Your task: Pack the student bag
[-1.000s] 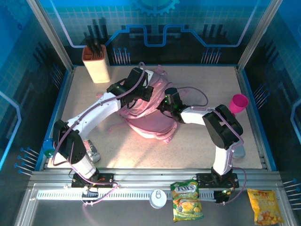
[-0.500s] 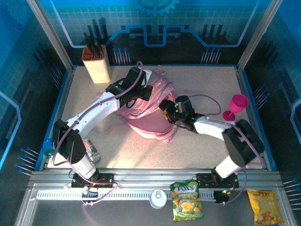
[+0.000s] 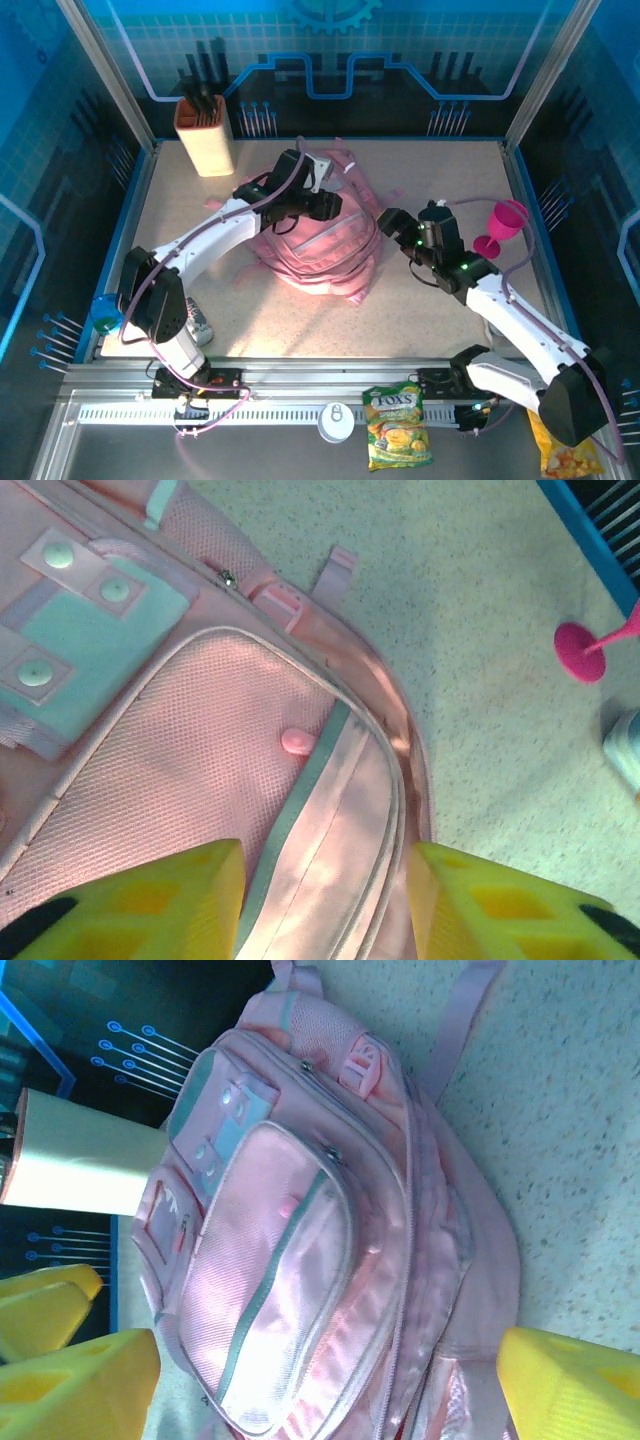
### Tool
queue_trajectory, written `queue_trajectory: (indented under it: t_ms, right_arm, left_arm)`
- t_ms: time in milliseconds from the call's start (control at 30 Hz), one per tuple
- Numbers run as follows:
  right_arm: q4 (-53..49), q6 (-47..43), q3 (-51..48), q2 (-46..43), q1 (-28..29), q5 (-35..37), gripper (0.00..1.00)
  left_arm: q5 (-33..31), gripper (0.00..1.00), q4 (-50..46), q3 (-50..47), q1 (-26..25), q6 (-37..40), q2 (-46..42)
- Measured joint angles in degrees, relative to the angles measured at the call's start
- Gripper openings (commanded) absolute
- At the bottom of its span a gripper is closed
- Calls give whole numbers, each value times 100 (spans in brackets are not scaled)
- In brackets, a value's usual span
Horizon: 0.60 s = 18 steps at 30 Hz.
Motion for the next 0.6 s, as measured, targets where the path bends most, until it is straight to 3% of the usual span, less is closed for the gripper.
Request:
queue_trajectory:
  t_ms: [133,467,600]
  right_arm:
    - [-151,-396,166,11,-28,-15,100]
    - [63,-579,125,446,-55,-345,100]
    - [181,-590,101,564,-55,-463,100]
  left_arm:
    - [17,63,120,-507,133,-271,-153]
    - [-269,77,334,-2310,1403,-1589,-1554]
    - [-260,77,518,-3108,2046,-2221,-1954]
